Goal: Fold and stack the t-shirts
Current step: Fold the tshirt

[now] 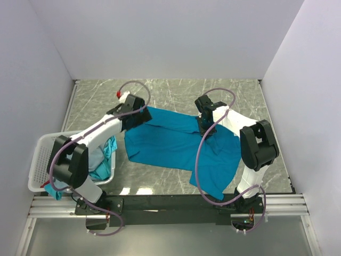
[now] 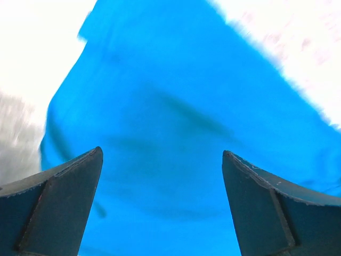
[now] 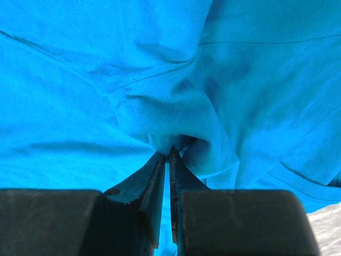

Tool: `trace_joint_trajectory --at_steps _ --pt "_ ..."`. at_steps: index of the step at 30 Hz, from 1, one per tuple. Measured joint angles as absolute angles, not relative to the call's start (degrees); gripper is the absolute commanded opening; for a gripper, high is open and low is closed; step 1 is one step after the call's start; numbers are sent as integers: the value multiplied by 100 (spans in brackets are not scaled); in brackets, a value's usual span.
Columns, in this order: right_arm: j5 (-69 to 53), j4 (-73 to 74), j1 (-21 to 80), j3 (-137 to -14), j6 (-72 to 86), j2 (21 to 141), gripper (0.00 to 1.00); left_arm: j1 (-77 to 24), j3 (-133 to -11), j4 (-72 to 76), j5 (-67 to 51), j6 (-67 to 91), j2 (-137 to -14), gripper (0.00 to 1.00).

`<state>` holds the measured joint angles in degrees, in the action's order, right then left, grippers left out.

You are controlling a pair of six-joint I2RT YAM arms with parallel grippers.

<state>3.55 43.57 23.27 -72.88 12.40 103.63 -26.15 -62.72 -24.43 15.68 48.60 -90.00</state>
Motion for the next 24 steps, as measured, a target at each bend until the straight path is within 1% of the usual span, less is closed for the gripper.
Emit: trace_joint_trajectory --at_steps 4,9,13,17,24 --pt "353 4313 2327 -7264 1253 10363 13 -2611 -7129 -2322 1704 4742 -9526 99" --pt "336 4202 2327 -7185 1275 10363 13 -2611 -8071 -2145 1761 4595 -10807 99" --pt "316 4139 2327 -7081 1293 10363 13 -2563 -8569 -2300 1844 4517 -11664 99" --pt "318 4101 2327 -6997 1297 10363 13 -2436 -8621 -2392 1920 4460 -11955 99" --pt "213 3935 2327 -6947 1299 10361 14 -1839 -8285 -2078 1826 4442 -11782 99"
